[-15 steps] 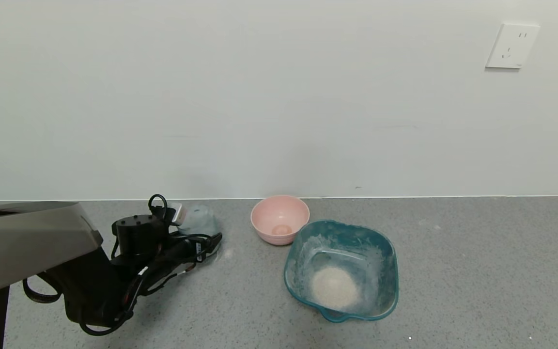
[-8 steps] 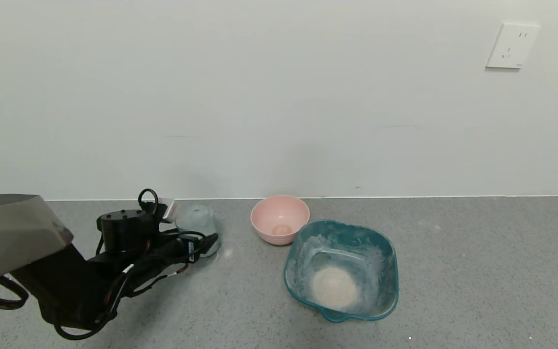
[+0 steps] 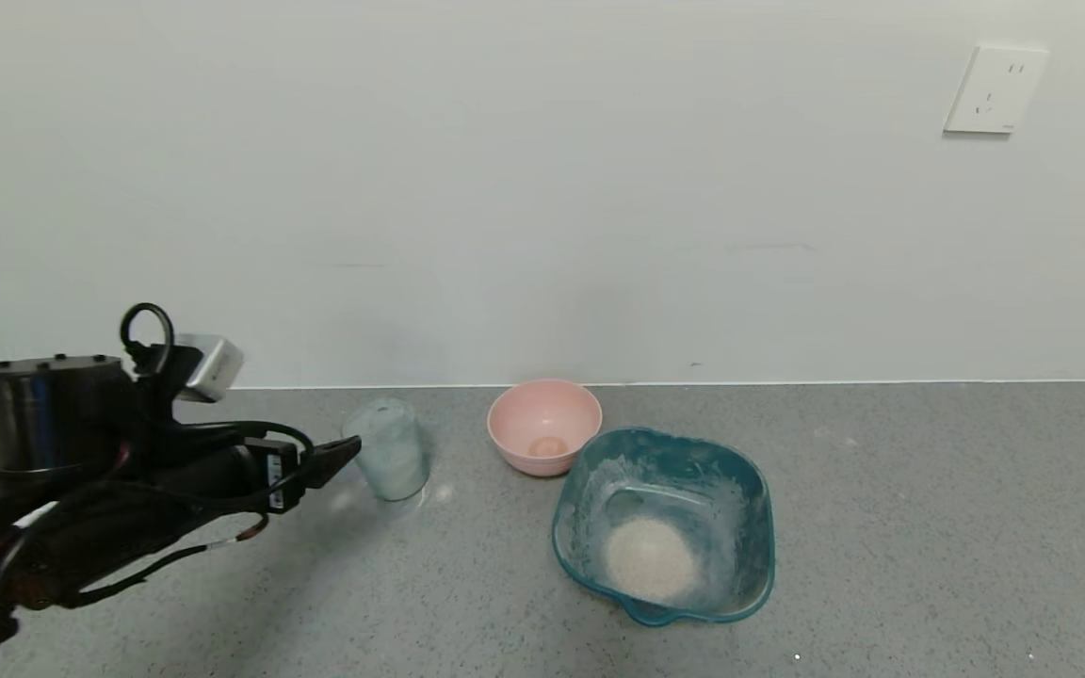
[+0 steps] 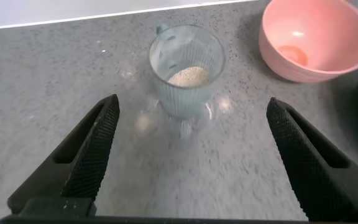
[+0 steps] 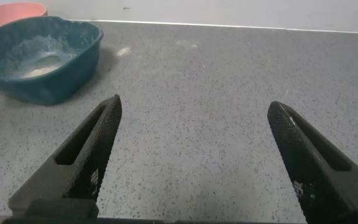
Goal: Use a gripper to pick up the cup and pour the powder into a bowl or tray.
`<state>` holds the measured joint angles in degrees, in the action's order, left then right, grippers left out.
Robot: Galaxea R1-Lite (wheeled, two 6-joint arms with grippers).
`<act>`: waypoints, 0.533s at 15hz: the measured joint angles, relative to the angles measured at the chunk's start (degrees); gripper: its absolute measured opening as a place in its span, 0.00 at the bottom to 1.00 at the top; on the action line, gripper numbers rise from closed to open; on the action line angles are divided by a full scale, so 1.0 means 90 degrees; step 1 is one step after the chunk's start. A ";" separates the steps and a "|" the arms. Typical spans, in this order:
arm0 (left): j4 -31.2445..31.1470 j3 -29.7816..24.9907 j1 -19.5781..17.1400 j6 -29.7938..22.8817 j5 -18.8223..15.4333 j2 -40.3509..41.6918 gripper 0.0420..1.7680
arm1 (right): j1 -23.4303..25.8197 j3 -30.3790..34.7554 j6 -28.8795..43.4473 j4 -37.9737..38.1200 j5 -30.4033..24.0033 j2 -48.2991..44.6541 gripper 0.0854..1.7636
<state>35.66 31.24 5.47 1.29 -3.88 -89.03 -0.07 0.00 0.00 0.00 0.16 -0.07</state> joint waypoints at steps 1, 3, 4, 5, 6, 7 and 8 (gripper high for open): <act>-0.0631 0.0000 -0.0003 0.0042 0.0046 0.0637 0.96 | 0.0000 0.0000 0.0000 0.0000 0.0000 0.0000 0.97; -0.1745 0.0014 -0.0008 0.0187 0.0116 0.1835 0.96 | 0.0000 0.0000 0.0000 0.0000 0.0000 0.0000 0.97; -0.2297 0.0034 -0.0008 0.0242 0.0171 0.2475 0.96 | 0.0000 0.0000 0.0000 0.0000 0.0003 0.0000 0.97; -0.2820 0.0062 -0.0011 0.0284 0.0238 0.3054 0.96 | 0.0000 0.0000 0.0003 0.0000 0.0005 0.0000 0.97; -0.3342 0.0111 -0.0012 0.0312 0.0316 0.3617 0.96 | 0.0000 0.0000 0.0000 0.0000 0.0003 0.0000 0.97; -0.3871 0.0172 -0.0012 0.0328 0.0391 0.4194 0.96 | 0.0000 0.0000 0.0000 0.0000 0.0000 0.0000 0.97; -0.4347 0.0245 -0.0015 0.0343 0.0446 0.4704 0.96 | 0.0000 0.0000 0.0003 0.0000 0.0003 0.0000 0.97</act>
<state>-3.46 33.45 5.34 4.38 0.13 -46.69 -0.07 0.00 0.02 0.00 0.18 -0.07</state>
